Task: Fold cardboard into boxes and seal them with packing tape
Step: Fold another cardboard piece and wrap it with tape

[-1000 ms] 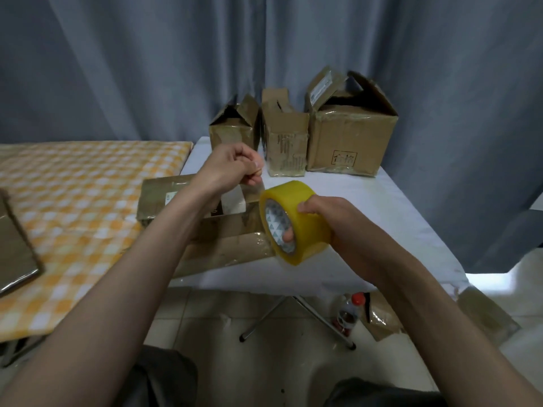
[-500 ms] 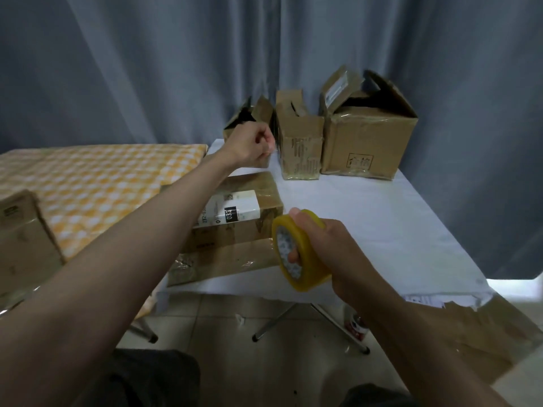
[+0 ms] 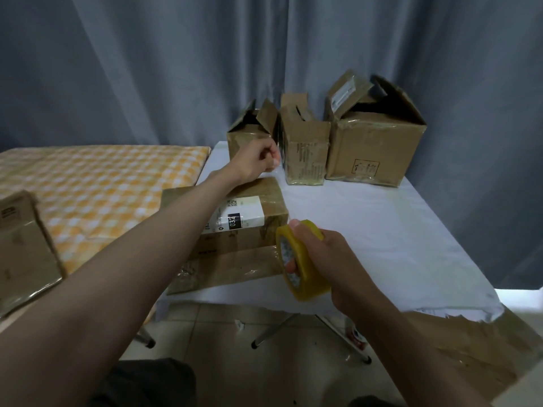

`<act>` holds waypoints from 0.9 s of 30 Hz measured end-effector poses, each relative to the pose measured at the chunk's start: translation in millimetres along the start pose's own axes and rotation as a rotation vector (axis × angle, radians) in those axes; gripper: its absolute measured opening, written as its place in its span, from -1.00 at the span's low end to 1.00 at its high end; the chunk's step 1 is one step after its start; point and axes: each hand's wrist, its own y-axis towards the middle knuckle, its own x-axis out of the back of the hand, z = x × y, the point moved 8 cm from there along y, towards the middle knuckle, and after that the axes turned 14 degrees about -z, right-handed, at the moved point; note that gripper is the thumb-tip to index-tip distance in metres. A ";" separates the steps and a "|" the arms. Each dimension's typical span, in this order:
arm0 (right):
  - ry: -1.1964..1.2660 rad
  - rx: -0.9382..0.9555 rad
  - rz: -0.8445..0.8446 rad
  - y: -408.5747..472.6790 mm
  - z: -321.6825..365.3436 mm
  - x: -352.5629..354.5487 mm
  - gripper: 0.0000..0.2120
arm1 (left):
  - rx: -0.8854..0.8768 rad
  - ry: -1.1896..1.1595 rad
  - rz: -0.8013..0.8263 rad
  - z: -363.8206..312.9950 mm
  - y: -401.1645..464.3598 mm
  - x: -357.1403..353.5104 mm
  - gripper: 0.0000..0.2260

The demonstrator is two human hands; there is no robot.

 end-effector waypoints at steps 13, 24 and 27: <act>0.026 -0.056 0.091 5.4 -1.8 -6.3 -0.70 | -0.041 0.436 0.171 24.9 -7.1 -16.5 -0.80; 0.112 -0.198 0.101 15.6 -15.1 -5.7 -0.70 | -0.024 0.339 -0.014 -57.3 -102.9 14.8 -0.62; 0.099 -0.225 0.107 22.4 -23.3 -0.6 -0.53 | 0.013 0.406 0.058 -55.9 -121.3 6.5 -0.41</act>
